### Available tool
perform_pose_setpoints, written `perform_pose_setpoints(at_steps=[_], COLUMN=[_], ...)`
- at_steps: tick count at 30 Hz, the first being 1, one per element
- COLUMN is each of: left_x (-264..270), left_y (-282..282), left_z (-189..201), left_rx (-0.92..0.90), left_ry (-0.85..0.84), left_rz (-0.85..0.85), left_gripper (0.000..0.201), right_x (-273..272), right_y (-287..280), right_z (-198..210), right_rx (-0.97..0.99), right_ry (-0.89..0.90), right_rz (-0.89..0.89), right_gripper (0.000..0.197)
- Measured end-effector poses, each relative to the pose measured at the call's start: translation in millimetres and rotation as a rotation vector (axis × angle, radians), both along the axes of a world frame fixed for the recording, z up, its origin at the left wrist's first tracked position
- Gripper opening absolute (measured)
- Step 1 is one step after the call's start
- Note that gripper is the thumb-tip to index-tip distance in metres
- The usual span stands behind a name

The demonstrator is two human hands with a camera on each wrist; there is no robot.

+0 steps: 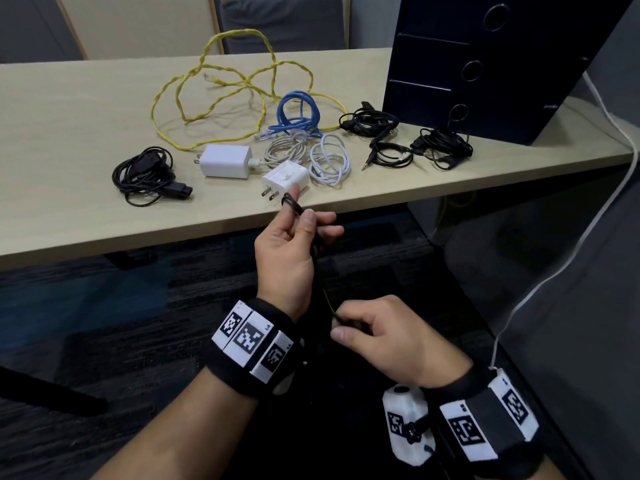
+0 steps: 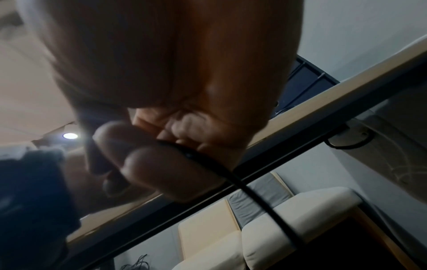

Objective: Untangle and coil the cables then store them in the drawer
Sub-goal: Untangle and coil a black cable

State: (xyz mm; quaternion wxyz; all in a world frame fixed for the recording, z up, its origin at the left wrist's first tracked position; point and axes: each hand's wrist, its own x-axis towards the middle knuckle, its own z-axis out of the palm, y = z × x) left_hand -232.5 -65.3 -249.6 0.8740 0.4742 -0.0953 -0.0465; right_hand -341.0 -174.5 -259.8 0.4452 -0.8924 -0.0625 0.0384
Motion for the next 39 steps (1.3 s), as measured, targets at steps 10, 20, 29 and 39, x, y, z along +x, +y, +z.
perform_pose_setpoints(at_steps=[10,20,29,39], left_x=[15.0,-8.8,-23.2,-13.5], left_y=[-2.7,14.7,21.4,21.3], left_z=[8.7,-16.9,5.0,50.3], left_rx=[-0.125,0.321,0.068,-0.492], left_ry=[0.103,-0.088,0.024,0.088], left_rz=[0.120,-0.521,-0.868,-0.698], left_gripper=[0.036,0.024,0.027,0.039], right_x=[3.6,15.5,29.5,31.0], right_y=[1.8,-40.4,-55.9,-36.6], right_z=[-6.6,31.3,36.7,-48.1], right_rx=[-0.059,-0.069,0.093,0.359], right_ry=[0.042,-0.386,-0.399,-0.101], right_rz=[0.045,-0.308,-0.378,-0.382], right_gripper=[0.027,0.010,0.043,0.062])
